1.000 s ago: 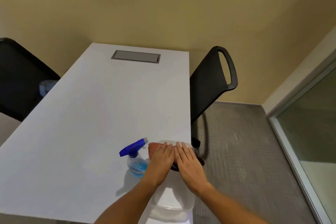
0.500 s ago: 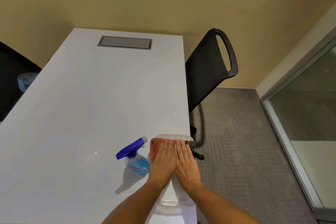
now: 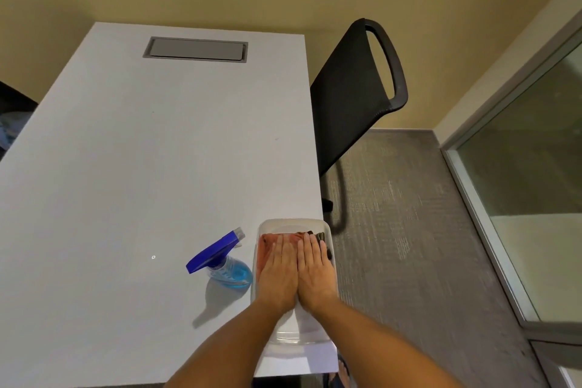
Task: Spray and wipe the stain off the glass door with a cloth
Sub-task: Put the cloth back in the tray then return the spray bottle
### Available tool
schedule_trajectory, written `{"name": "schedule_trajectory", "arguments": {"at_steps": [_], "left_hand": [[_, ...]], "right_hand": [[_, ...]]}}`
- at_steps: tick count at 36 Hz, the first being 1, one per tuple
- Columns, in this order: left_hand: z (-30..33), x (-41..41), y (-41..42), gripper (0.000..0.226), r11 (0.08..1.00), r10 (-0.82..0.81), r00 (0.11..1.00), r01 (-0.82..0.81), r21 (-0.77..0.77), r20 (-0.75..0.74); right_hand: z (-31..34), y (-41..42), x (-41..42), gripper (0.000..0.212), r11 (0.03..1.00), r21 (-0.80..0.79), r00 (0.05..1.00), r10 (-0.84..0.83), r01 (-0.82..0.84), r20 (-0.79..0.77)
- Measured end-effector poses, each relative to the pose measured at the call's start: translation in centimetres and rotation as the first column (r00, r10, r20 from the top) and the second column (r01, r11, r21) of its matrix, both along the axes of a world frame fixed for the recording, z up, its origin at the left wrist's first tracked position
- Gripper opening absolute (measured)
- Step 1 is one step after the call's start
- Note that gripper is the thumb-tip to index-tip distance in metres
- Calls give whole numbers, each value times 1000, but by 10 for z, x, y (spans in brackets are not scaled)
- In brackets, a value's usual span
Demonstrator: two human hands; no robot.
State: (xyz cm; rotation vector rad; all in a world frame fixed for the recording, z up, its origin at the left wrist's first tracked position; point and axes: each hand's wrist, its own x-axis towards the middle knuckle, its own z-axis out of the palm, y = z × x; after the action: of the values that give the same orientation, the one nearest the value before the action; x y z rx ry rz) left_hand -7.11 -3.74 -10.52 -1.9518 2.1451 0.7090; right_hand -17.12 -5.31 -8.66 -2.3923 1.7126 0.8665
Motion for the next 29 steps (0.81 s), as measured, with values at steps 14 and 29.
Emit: {"name": "schedule_trajectory", "arguments": {"at_steps": [14, 29], "left_hand": [[41, 10, -17, 93, 999, -25, 981, 33, 41, -191], [66, 26, 25, 81, 990, -17, 960, -23, -140, -280]], "right_hand": [[21, -11, -4, 95, 991, 127, 922, -89, 43, 377], [77, 8, -16, 80, 995, 58, 713, -100, 82, 695]]}}
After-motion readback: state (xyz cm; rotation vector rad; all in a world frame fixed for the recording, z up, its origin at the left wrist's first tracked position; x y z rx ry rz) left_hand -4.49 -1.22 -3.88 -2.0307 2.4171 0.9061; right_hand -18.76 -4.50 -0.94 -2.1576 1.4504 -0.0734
